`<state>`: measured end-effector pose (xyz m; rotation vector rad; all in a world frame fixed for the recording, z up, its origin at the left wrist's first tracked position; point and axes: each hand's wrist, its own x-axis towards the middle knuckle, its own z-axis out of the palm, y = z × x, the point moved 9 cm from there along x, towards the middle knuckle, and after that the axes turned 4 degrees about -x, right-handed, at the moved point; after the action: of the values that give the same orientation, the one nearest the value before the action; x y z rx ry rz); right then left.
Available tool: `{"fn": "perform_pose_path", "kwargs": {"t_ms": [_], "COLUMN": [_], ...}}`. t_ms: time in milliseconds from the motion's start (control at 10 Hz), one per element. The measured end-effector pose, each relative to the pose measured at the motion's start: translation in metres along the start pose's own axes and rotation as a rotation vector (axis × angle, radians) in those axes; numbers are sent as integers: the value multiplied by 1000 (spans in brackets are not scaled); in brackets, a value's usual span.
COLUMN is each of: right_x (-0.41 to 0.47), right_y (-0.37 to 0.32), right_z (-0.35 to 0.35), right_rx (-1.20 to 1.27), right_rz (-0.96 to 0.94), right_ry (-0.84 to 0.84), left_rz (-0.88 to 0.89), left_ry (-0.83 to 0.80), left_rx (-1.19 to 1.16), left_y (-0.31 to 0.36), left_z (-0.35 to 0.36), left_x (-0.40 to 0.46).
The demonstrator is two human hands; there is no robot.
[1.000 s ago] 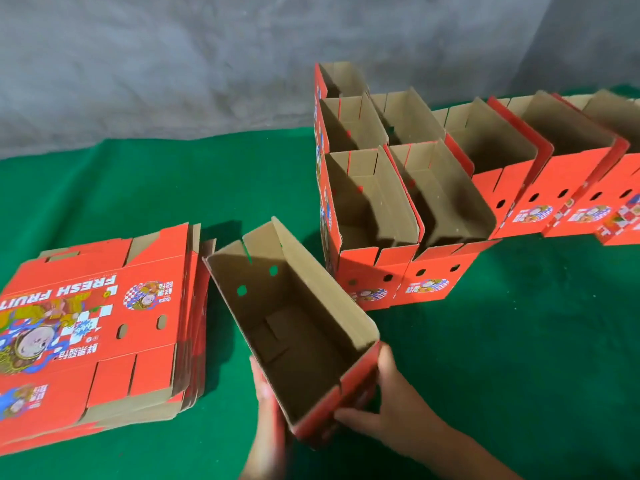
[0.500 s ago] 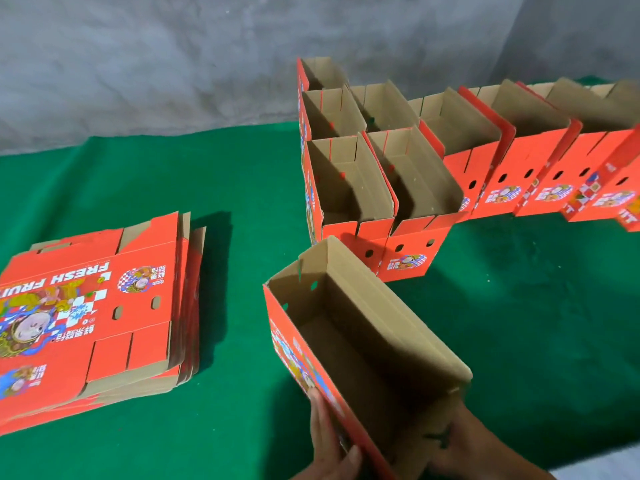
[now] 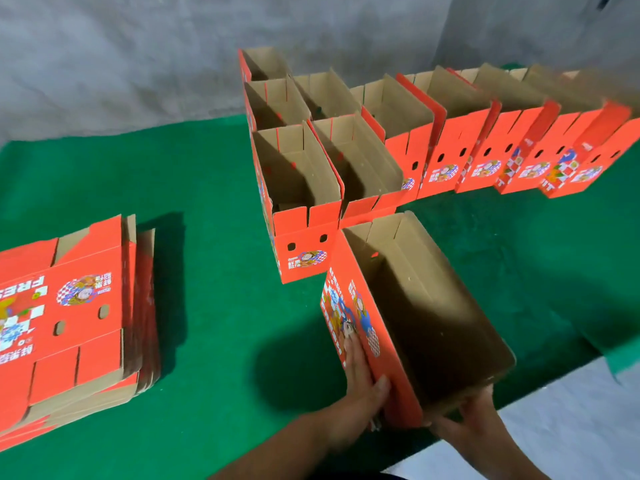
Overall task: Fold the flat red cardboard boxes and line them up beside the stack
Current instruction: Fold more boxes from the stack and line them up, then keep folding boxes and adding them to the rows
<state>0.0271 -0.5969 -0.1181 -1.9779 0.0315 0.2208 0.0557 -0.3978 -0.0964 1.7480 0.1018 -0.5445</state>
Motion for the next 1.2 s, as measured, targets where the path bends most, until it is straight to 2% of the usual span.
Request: {"fn": "perform_pose_path", "kwargs": {"t_ms": [100,200,300,400,500,600,700,800,900,1000,1100,1200], "right_x": [7,17,39,66,88,97,97,93,94,106,111,107], "right_y": [13,-1,-11,-19,-19,-16,-6,4,11,17,18,20], "right_z": [-19,-29,-34,-32,-33,-38,-46,-49,-44,-43,-43,-45], "right_rx": [32,80,103,85,63,20,14,88,166,164,57,65], "right_rz": [42,1,17,29,41,16,-36,-53,-1,36,13,35], "right_ry": [116,142,172,166,152,143,170,236,247,234,219,225], "left_rz": [64,134,76,89,134,154,156,165,183,183,185,139], "left_ry": [13,2,22,-39,25,95,61,-69,-140,-114,-27,-160], "left_rx": [-16,-52,-162,-252,-290,-205,-141,-85,-47,-102,-169,-197], "left_y": [-24,-27,-28,-14,-7,-6,-7,-13,-18,-7,2,11], "left_z": [17,20,15,6,-10,-9,7,23,24,15,2,11], "left_x": [43,66,98,114,126,134,138,143,147,139,137,128]}}
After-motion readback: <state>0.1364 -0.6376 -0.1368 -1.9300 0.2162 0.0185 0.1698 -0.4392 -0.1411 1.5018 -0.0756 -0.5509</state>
